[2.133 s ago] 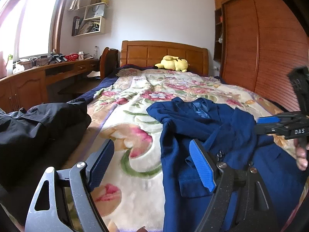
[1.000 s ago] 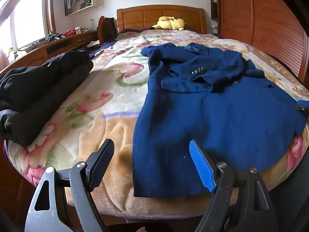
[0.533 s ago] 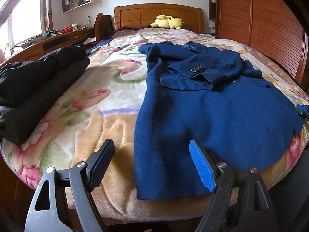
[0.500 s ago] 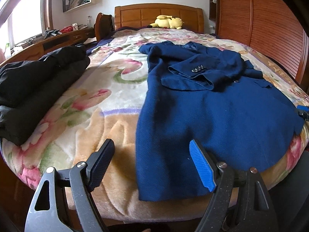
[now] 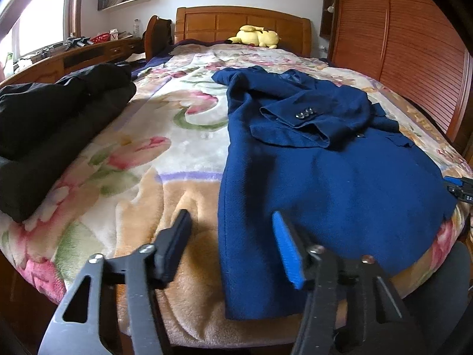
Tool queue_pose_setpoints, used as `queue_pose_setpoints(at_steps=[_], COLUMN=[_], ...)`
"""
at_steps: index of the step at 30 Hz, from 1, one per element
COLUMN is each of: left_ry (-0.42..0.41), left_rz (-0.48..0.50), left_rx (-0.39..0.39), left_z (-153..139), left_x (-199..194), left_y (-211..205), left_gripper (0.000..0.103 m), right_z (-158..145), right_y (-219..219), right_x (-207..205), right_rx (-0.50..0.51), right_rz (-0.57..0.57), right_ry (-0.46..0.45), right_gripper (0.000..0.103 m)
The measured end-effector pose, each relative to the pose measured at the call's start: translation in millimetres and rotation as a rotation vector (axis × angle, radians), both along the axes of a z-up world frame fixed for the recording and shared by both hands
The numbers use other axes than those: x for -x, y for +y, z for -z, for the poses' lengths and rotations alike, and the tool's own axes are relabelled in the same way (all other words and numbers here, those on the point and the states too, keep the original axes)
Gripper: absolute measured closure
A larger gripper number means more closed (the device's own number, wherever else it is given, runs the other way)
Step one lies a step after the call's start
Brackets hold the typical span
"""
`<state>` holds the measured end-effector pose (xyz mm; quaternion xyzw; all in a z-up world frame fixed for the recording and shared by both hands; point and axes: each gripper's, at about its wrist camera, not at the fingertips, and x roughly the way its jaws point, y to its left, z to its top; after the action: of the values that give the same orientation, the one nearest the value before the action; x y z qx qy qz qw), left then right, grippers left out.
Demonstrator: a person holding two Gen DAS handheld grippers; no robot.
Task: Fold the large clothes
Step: 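Move both tools down to the jacket hem, then close both tools on the jacket hem and lift it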
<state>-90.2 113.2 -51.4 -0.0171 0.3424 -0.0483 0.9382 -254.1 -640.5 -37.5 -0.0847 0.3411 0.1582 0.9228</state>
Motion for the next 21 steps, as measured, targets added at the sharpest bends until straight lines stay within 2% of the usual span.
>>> queue_pose_setpoints(at_steps=[1,4,7,9,12,16,21], left_ry=[0.000,0.002,0.005,0.008,0.001,-0.044,-0.107], left_rz=[0.014,0.024,0.039,0.049,0.071,0.084,0.089], left_rx=[0.008,-0.012,-0.001,0.008,0.008,-0.021,-0.010], left_z=[-0.6,-0.6,-0.8,-1.6,-5.5,-18.3,-51.4], left_x=[0.9,3.1,4.3,5.0,7.7,20.9,41.9], left_y=[-0.9,-5.2,-5.2,-4.1,-4.2,-9.1,-1.6], left_gripper=[0.059,0.064,0.073,0.088,0.095,0.097,0.098], right_z=[0.1,2.0,2.2,2.2,2.7,-6.2,-20.3], right_y=[1.2,4.0,5.6,7.7,4.9,2.6,-3.6], right_x=[0.2,0.1,-0.7,0.6,4.7,21.2,49.1], right_rx=[-0.008,-0.020,-0.038,-0.034,-0.072,-0.119,-0.219], right_rz=[-0.016,-0.051,-0.075,-0.074,-0.047,-0.018,-0.002], right_ry=[0.003,0.010,0.016,0.007,-0.005,-0.057,-0.110], right_gripper=[0.056,0.072,0.086,0.088,0.092,0.095,0.096])
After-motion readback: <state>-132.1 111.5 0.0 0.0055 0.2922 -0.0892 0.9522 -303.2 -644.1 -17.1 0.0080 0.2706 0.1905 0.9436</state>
